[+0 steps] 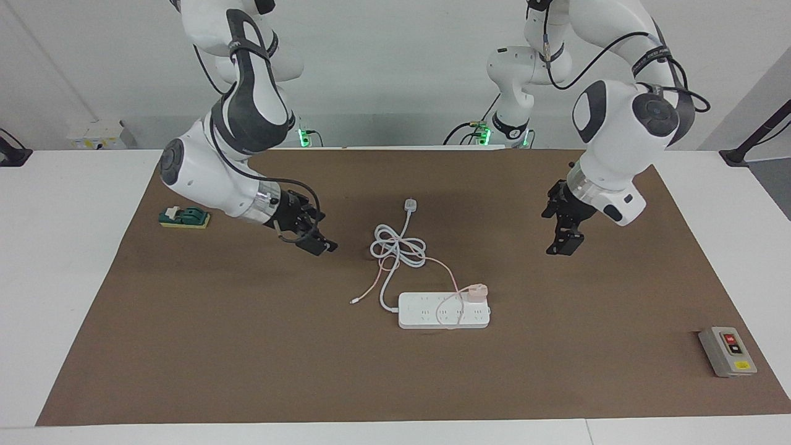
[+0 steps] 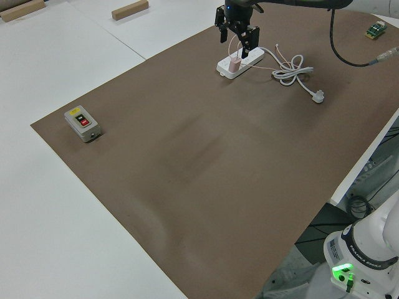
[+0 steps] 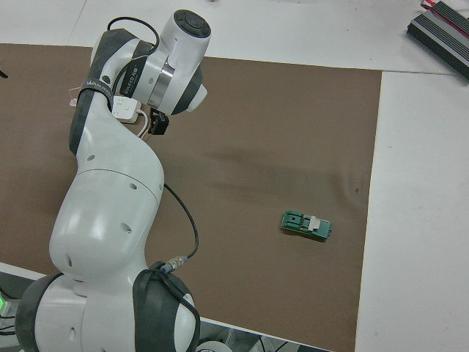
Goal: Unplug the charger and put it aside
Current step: 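Move the left gripper toward the pink charger while the right gripper approaches the strip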
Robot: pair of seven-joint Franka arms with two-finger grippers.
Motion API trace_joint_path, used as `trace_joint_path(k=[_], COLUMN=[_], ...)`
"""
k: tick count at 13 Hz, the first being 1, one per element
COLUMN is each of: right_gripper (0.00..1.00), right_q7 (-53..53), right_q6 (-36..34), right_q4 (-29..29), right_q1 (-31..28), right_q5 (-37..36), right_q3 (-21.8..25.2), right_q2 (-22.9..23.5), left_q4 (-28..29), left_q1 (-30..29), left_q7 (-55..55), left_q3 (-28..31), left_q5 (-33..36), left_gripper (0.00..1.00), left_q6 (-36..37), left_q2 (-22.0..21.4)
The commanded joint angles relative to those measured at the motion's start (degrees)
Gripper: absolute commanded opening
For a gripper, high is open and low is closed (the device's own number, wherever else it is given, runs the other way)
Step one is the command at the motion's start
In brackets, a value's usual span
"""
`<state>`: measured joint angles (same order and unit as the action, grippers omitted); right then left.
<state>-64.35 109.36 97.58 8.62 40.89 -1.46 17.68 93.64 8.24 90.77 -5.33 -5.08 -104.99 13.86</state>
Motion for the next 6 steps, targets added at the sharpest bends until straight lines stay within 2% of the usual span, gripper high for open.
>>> trace_joint_path(k=[1,3,6], right_gripper=[1.0,1.0,1.0], right_q7=[-3.1,-5.7,-8.8], right_q6=[5.2,7.2,8.9], right_q4=[-2.6,-5.8,-9.2], right_q1=[2.5,4.6,5.8], right_q5=[5.6,8.7,13.5], right_q3=[0.1,0.1,-0.1], right_q2=[5.6,10.1,14.7], left_q4=[-1.2,-9.7,-13.2], left_q1=[2.6,5.6,8.1], left_q7=[7.9,14.4,18.0], left_q3=[0.7,0.8,2.1], left_q5=[1.0,1.0,1.3], left_gripper=[1.0,1.0,1.0], left_q6=[-1.2,-0.5,-1.7], left_q2=[4.6,12.0,16.9])
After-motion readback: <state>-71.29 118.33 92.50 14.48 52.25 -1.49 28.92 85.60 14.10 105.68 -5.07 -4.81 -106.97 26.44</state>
